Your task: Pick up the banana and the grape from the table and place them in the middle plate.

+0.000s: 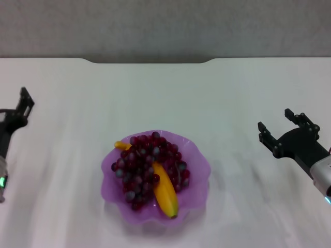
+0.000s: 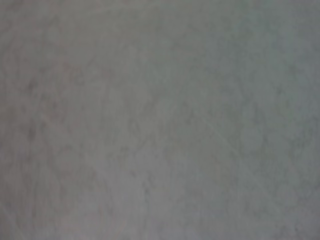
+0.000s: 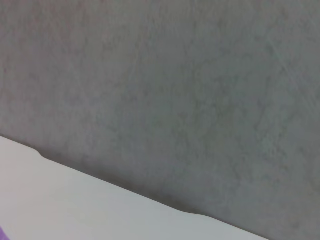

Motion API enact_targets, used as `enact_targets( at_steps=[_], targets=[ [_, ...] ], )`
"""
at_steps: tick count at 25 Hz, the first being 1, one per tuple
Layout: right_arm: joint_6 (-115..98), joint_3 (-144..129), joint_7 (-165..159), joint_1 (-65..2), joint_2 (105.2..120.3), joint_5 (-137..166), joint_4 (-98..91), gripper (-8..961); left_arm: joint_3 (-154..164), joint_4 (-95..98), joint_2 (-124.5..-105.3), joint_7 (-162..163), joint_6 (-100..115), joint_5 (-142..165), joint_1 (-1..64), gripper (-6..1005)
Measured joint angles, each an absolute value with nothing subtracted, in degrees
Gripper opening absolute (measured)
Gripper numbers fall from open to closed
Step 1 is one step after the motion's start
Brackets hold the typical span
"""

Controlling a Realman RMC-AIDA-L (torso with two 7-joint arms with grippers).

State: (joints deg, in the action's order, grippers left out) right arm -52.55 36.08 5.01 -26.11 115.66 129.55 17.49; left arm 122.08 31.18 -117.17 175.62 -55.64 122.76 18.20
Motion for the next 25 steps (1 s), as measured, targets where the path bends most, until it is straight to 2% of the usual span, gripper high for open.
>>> enact_targets(
  at_steps=[8, 25],
  targets=[
    [-52.6, 35.7, 5.0, -26.6, 115.75, 129.6, 17.5, 733, 126.9, 24.6, -117.41, 173.9, -56.6, 121.7, 20.2, 879],
    [-52.6, 35.8, 4.9, -26.5, 115.75, 129.4, 18.0, 737, 131.6, 24.3, -117.65, 171.9, -55.7, 116.3, 20.4, 876]
  ],
)
